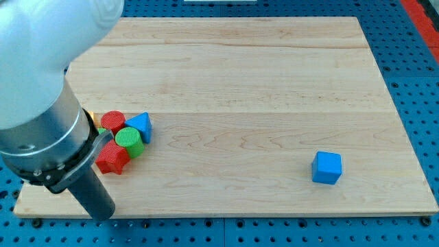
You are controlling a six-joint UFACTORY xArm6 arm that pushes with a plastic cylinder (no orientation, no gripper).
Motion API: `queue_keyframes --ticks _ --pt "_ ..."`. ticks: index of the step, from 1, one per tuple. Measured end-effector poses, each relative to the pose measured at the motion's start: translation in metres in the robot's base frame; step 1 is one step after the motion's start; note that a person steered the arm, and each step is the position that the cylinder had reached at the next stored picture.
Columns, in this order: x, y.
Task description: Slide yellow heart below red star
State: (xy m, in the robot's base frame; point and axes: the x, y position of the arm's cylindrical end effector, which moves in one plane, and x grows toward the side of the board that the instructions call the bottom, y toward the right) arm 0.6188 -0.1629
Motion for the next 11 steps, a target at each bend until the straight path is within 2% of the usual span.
queue_keyframes --ticks 1,2,3,4,5,6,7,8,9,11 --pt "-0.001 -0.118" --pt "-0.013 -0.141" --pt "-0.063 -0.095" --pt "-0.085 -0.028" --pt "-0.089 0.029" --pt "-0.093 -0.003" --pt "-0.089 -0.01" --pt "-0.089 -0.059" --pt "-0.064 -0.062" --pt "-0.064 0.018"
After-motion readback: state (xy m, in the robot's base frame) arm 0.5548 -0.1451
